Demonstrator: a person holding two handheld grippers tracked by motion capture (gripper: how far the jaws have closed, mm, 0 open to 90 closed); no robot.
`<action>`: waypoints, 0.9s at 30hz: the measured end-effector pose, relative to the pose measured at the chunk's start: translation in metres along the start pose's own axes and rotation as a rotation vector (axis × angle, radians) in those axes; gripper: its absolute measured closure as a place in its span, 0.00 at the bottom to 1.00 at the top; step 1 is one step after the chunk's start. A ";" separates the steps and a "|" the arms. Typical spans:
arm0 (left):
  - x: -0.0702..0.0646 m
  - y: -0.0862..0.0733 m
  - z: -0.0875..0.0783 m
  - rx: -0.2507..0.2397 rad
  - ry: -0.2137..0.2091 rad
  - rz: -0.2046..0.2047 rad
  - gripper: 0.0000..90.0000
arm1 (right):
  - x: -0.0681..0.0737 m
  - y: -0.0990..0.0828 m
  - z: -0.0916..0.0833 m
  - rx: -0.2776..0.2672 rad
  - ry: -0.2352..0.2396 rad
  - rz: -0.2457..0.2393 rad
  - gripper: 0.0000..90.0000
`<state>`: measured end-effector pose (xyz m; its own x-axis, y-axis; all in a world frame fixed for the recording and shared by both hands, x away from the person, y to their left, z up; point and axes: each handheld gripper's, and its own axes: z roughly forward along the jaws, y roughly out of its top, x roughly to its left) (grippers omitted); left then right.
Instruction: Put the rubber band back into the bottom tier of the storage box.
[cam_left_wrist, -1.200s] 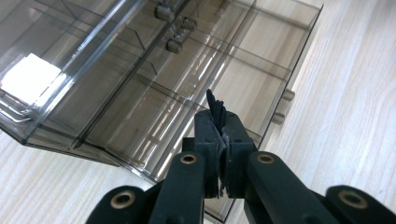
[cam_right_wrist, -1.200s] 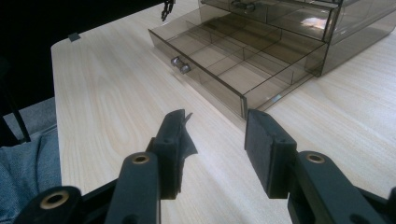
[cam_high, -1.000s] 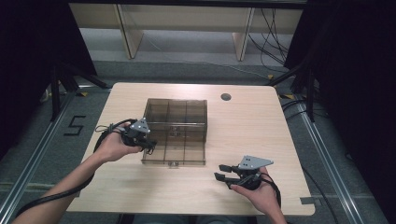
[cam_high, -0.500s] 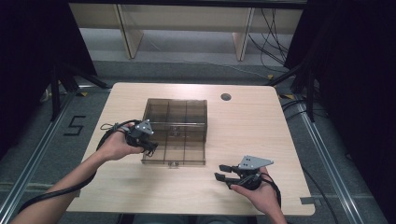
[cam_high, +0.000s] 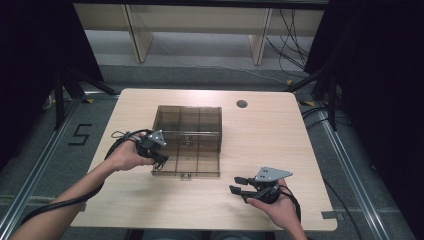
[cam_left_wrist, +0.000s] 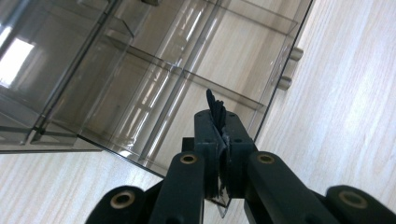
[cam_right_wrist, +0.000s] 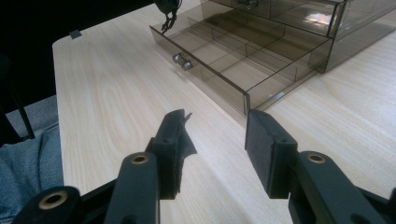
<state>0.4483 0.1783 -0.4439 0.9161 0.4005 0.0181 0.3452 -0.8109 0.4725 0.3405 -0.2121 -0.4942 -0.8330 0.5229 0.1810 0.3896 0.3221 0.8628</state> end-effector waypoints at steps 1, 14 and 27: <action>0.000 0.000 0.001 0.009 -0.004 0.000 0.96 | 0.000 0.000 0.000 0.001 0.000 -0.001 0.65; 0.002 0.003 0.008 0.072 -0.035 0.002 0.96 | 0.000 0.000 0.001 -0.005 0.003 0.001 0.65; -0.001 0.008 0.016 0.132 -0.053 0.022 0.96 | 0.001 0.001 0.001 -0.003 0.006 0.012 0.65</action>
<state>0.4532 0.1644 -0.4540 0.9319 0.3620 -0.0213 0.3458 -0.8694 0.3529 0.3403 -0.2103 -0.4941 -0.8303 0.5224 0.1942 0.3986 0.3131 0.8620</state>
